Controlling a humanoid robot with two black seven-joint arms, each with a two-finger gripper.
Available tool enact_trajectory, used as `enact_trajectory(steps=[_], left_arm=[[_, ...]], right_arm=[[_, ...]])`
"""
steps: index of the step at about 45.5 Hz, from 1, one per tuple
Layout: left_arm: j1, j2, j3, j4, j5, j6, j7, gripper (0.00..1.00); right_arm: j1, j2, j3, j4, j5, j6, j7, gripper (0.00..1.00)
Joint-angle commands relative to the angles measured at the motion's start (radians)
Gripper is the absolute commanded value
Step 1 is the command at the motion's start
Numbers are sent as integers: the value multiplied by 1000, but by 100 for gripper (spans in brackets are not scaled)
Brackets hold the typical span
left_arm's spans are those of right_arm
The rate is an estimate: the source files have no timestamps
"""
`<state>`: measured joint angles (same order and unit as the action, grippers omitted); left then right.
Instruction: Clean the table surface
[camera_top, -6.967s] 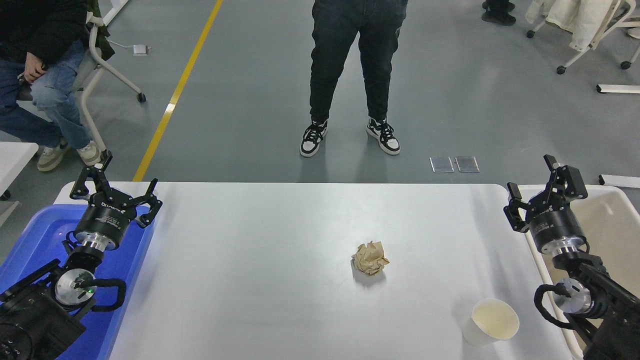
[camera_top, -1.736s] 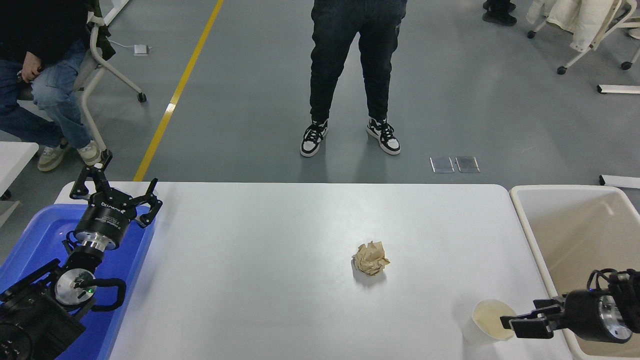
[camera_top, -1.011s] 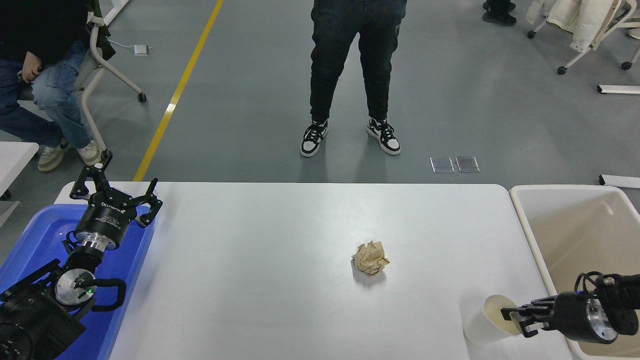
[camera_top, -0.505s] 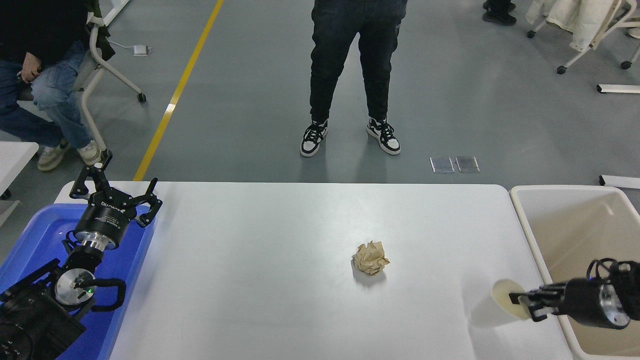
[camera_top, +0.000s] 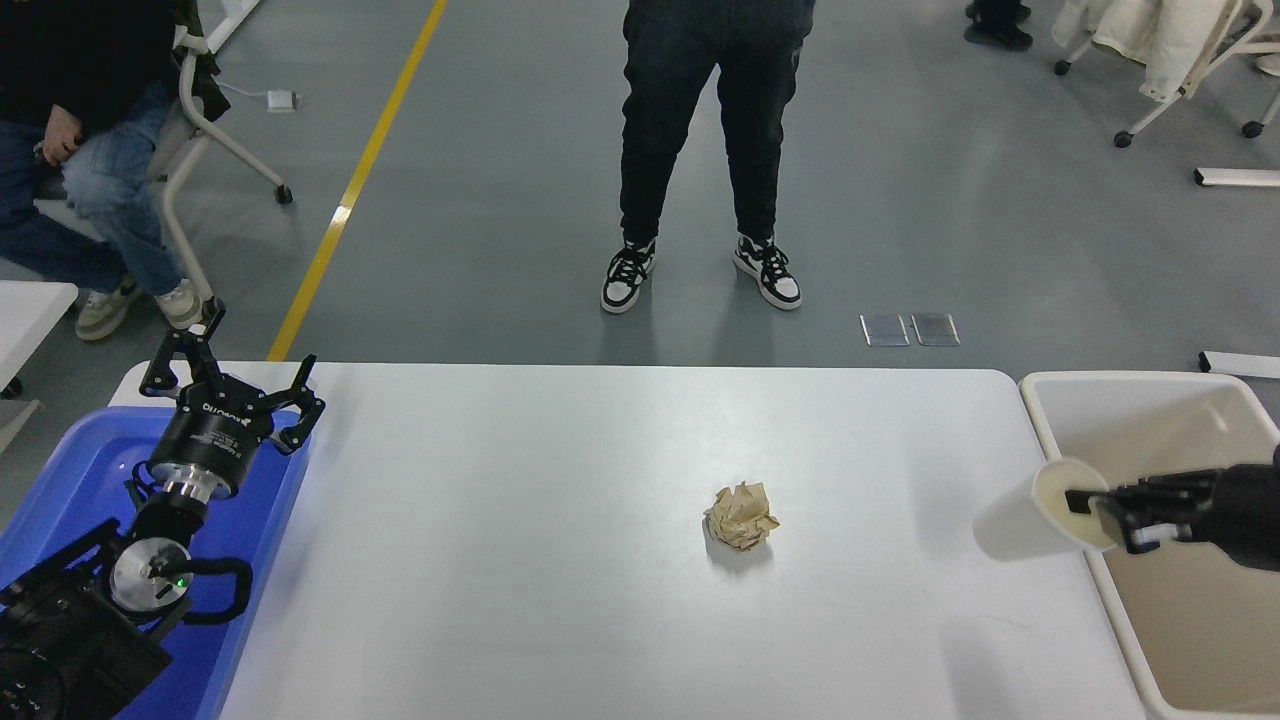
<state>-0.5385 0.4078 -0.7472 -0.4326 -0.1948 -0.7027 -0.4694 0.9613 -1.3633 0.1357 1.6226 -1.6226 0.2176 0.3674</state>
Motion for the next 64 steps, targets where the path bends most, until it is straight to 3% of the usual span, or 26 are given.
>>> enact_trajectory(steps=[1,12,27,46,64], left_arm=[[0,0,0,0,0,0,0,100],[0,0,0,0,0,2,0,100],[0,0,0,0,0,0,0,100],[0,0,-1,0,0,0,0,100],[0,0,0,0,0,2,0,100]], right_arm=[[184,-112,2,75,56,121,19,0],[379,-157,4,77,87,289,19,0],[366,-165,-33,14,30,296,4,0],[329,-105,-151,-374,55,226,10,0],[64,111,-154,-671,237,57,10,0]])
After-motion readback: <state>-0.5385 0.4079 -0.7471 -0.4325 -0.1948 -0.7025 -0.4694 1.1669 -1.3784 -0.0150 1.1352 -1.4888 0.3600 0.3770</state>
